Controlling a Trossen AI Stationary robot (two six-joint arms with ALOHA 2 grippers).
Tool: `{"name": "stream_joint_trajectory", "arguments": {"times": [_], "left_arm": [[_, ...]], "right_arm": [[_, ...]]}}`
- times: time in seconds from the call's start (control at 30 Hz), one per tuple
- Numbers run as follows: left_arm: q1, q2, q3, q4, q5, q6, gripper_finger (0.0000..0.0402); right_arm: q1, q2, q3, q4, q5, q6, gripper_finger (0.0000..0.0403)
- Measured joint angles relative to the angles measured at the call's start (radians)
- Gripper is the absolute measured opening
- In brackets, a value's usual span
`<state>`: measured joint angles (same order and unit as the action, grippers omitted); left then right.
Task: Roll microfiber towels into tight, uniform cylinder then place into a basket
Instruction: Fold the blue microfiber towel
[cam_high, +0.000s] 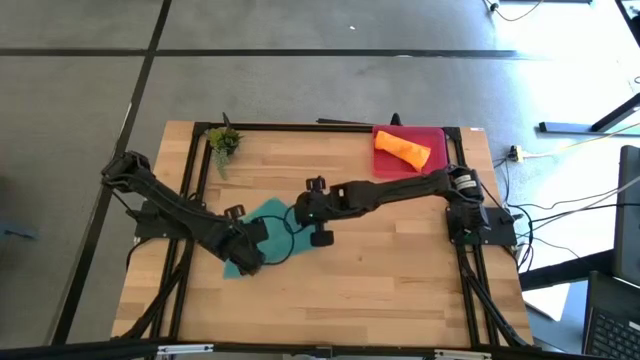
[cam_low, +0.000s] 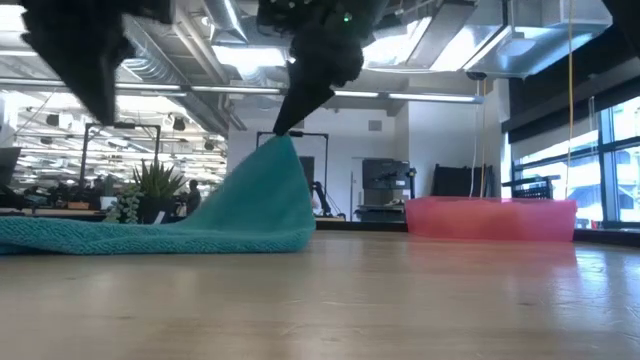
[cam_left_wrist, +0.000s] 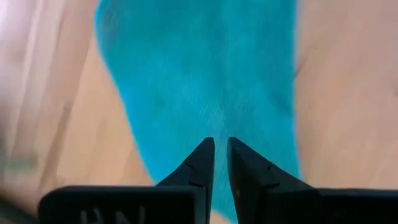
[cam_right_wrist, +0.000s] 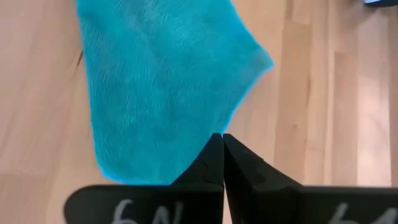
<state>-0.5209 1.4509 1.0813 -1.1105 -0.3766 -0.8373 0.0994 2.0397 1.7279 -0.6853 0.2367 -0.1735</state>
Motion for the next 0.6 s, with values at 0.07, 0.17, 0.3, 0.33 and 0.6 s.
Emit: {"name": "stream_joint_trajectory", "arguments": {"times": [0.07,0.17,0.3,0.33,0.6], "left_arm": [[-0.002,-0.002,0.000,0.048,-0.053,0.101,0.0030],[0.016,-0.005,0.000,0.095,-0.100,0.207,0.0024],[0.060,-0.005,0.000,0.134,-0.102,0.325,0.0015],[0.068,-0.005,0.000,0.141,-0.103,0.356,0.0012],[0.151,-0.014,-0.108,0.260,0.014,0.584,0.0001]], "right_arm": [[0.016,-0.007,0.000,-0.030,0.000,-0.010,0.0001],[0.041,-0.010,0.000,-0.041,-0.001,-0.012,0.0002],[0.062,-0.010,0.000,-0.042,-0.002,-0.010,0.0002],[0.067,-0.010,0.000,-0.042,-0.002,-0.003,0.0002],[0.082,-0.010,0.000,-0.077,-0.002,0.012,0.0004]]}}
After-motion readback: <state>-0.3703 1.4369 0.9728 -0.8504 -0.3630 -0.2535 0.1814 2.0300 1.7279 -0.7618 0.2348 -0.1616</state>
